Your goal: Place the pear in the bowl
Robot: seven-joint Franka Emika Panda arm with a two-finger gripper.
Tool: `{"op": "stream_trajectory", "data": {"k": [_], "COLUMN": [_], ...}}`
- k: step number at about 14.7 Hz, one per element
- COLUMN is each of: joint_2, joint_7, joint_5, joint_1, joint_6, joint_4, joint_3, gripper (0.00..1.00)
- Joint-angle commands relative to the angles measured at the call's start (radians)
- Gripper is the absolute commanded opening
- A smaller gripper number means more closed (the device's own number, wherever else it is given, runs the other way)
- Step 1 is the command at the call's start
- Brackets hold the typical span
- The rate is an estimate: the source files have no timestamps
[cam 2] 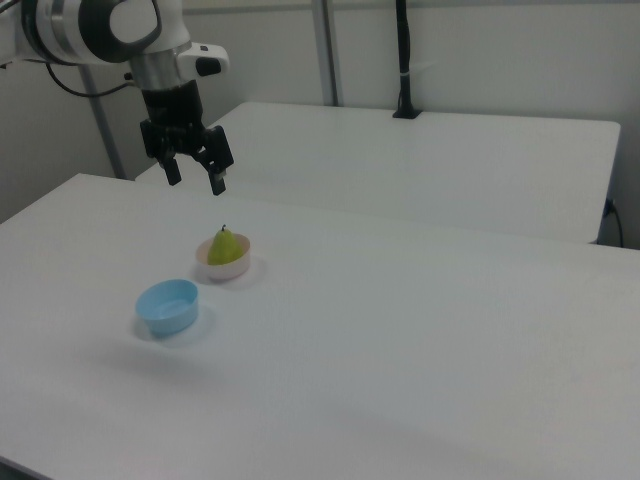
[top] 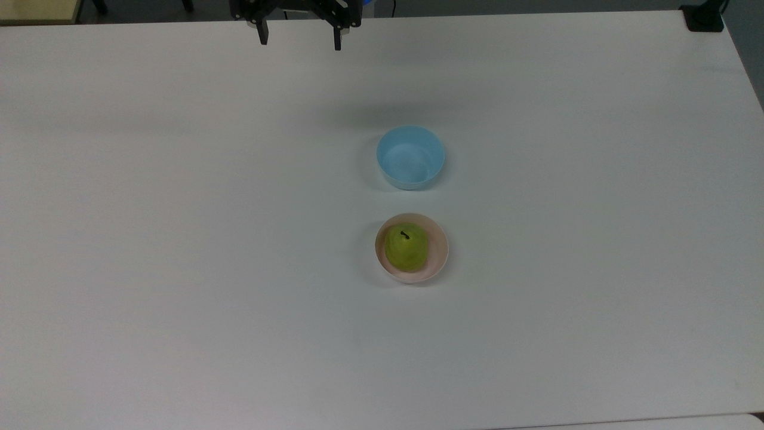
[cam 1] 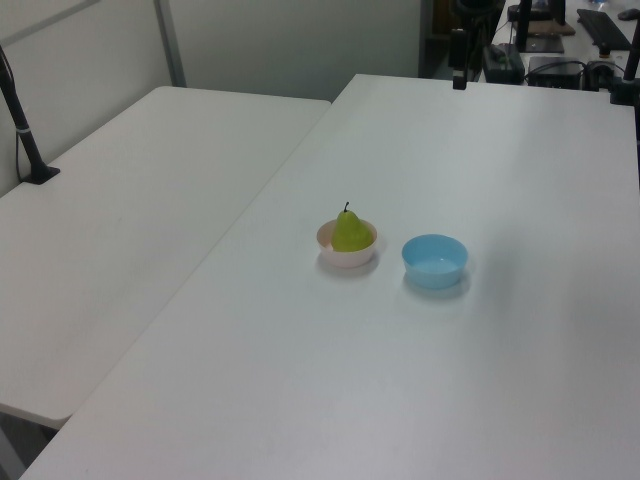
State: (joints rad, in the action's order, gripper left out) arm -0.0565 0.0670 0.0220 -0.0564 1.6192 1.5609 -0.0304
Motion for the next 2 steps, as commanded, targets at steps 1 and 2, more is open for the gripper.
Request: {"op": "stream_trajectory", "data": {"k": [1, 2], "joint_2": [0.024, 0.024], "joint_7": [-0.019, -0.019], "joint_5": [-0.02, -0.019], "joint_1": [0.001, 0.001], "joint_6": [-0.009, -0.009], "joint_4": [0.028, 0.028], "joint_3": [0.001, 0.0], "gripper": [1.0, 1.0]}}
